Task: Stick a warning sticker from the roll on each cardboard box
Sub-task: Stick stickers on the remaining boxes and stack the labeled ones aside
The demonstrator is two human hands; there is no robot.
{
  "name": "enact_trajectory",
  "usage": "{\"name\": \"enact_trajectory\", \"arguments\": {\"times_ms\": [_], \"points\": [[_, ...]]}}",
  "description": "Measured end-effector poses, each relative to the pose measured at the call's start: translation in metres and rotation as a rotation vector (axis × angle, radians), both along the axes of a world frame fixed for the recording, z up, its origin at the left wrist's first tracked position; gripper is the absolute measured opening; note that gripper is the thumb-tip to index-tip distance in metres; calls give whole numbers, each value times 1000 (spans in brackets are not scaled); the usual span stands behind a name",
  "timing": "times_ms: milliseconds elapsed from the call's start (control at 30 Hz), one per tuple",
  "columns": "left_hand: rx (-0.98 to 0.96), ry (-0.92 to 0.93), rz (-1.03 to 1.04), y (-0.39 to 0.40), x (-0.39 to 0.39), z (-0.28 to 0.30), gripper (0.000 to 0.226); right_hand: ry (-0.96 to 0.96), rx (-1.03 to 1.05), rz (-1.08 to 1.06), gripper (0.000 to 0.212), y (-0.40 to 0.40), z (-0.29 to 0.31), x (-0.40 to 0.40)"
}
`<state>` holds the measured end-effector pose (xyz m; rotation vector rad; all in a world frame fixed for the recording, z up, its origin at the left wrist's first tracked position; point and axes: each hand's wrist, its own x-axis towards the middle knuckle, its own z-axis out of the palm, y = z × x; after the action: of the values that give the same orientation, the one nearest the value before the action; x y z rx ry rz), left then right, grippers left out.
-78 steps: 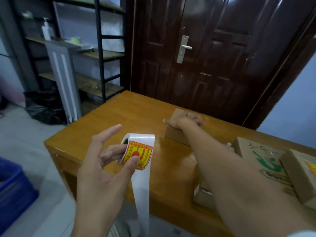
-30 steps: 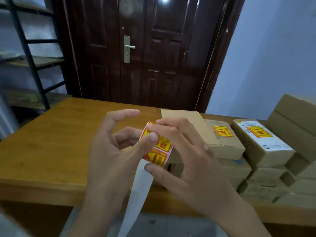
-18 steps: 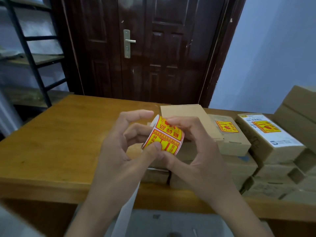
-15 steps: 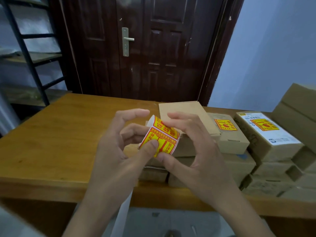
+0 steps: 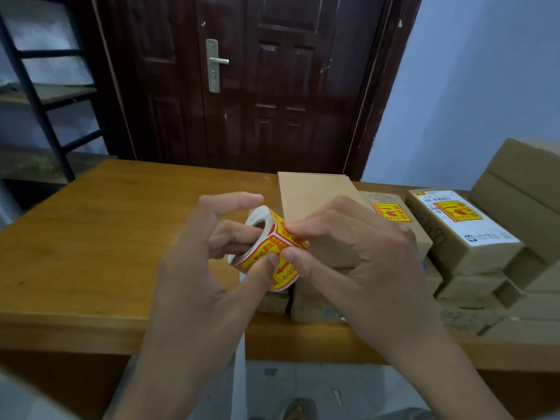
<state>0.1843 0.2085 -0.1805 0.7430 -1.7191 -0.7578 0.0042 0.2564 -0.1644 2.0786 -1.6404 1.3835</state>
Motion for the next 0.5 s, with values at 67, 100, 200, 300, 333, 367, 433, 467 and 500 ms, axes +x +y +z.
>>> {"name": "enact_trajectory", "arguments": {"times_ms": [67,100,200,300,333,367,433,467,500], "points": [[-25,-21,13,-1,0,-1,57,-14,19,19,30,0,2,-2],[-34,-26,17,-1,0,-3,58,-38,39,32,28,0,2,-4],[-27,-40,21,-1,2,-2,59,-91,126,73,22,0,3,-10],[-48,-78,21,1,4,1,59,-101,184,97,21,-1,6,-15],[-54,-86,24,1,6,2,58,-123,200,113,17,-2,8,-16],[-56,-96,27,1,7,3,55,-150,213,129,13,-2,10,-18],[-59,-103,38,5,7,8,52,-213,223,157,7,-3,18,-21],[-58,-103,39,5,8,9,52,-256,233,179,6,-4,23,-23],[-51,-110,39,5,9,10,51,-304,254,201,4,-5,29,-26]]}}
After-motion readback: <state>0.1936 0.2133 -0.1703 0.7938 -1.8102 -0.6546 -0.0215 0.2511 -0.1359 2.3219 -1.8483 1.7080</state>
